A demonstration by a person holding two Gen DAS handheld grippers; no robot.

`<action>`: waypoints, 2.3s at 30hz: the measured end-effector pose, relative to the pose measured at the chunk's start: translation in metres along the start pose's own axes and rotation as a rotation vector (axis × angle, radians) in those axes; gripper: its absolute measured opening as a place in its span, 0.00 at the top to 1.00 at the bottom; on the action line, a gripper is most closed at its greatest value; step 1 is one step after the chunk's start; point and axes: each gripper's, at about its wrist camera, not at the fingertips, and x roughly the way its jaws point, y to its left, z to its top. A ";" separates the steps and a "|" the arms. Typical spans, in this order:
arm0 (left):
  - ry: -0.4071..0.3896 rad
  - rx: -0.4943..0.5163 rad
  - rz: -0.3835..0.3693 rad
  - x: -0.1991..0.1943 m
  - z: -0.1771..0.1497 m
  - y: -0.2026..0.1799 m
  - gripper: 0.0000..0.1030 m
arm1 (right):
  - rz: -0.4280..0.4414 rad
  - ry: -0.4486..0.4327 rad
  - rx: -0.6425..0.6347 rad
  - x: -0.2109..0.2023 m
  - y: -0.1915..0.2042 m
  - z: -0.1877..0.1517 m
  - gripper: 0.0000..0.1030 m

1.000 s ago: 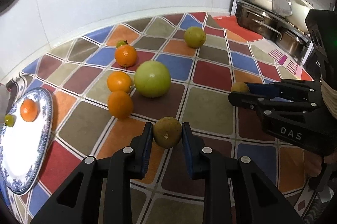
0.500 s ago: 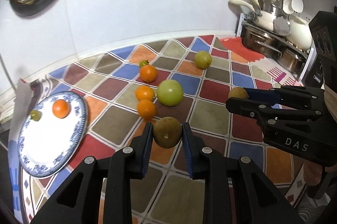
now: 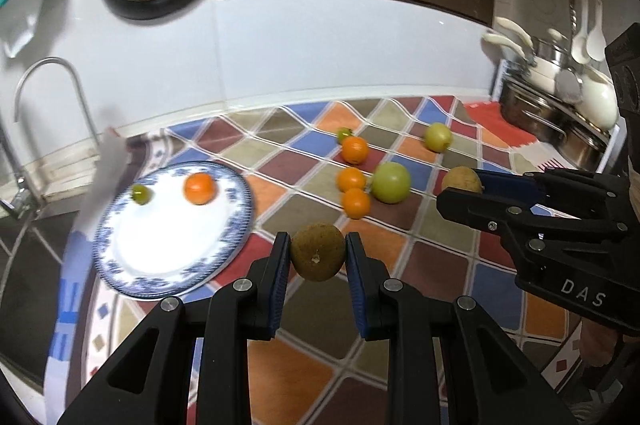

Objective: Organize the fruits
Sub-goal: 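Carry both brown fruits in the tools over the white plate, then open both tools to set the brown fruits on the plate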

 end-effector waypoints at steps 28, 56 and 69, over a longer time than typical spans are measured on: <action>-0.083 -0.098 0.232 -0.002 0.018 0.120 0.73 | 0.211 -0.050 -0.127 0.079 0.091 0.069 0.72; 0.132 -0.162 0.275 0.117 0.009 0.196 0.73 | 0.243 0.147 -0.123 0.217 0.117 0.072 0.72; 0.096 -0.155 0.311 0.087 0.015 0.188 0.60 | 0.215 0.087 -0.115 0.196 0.112 0.076 0.60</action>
